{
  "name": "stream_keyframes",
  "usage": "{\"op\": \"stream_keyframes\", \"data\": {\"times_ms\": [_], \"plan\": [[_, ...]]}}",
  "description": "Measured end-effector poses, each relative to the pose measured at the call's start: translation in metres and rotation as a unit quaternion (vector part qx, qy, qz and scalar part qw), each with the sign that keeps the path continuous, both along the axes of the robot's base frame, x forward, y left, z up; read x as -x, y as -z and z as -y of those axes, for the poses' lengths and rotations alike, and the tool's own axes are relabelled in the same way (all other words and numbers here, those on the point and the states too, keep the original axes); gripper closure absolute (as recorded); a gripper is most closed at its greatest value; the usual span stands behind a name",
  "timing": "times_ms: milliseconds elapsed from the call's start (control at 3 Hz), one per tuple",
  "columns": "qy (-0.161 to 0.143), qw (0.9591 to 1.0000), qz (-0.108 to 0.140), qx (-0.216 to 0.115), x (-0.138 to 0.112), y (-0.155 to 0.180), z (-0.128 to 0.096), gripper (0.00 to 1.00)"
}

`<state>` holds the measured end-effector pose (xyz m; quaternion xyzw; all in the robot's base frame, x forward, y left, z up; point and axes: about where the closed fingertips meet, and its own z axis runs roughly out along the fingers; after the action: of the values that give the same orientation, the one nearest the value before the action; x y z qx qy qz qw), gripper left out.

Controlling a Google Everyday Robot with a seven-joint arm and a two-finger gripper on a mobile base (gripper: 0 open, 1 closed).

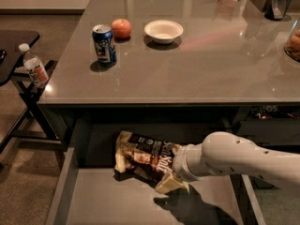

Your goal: Pick brown chip bag from top drawer and place on counter

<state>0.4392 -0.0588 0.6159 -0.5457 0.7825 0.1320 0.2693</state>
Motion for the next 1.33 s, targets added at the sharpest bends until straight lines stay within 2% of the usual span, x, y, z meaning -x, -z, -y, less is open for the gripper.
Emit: {"op": "stream_keyframes", "data": {"times_ms": [1000, 1333], "plan": [[0.0, 1.0, 0.0, 0.0, 0.0, 0.0, 0.0, 0.89], [-0.006, 1.0, 0.004, 0.0, 0.006, -0.012, 0.004, 1.0]]}}
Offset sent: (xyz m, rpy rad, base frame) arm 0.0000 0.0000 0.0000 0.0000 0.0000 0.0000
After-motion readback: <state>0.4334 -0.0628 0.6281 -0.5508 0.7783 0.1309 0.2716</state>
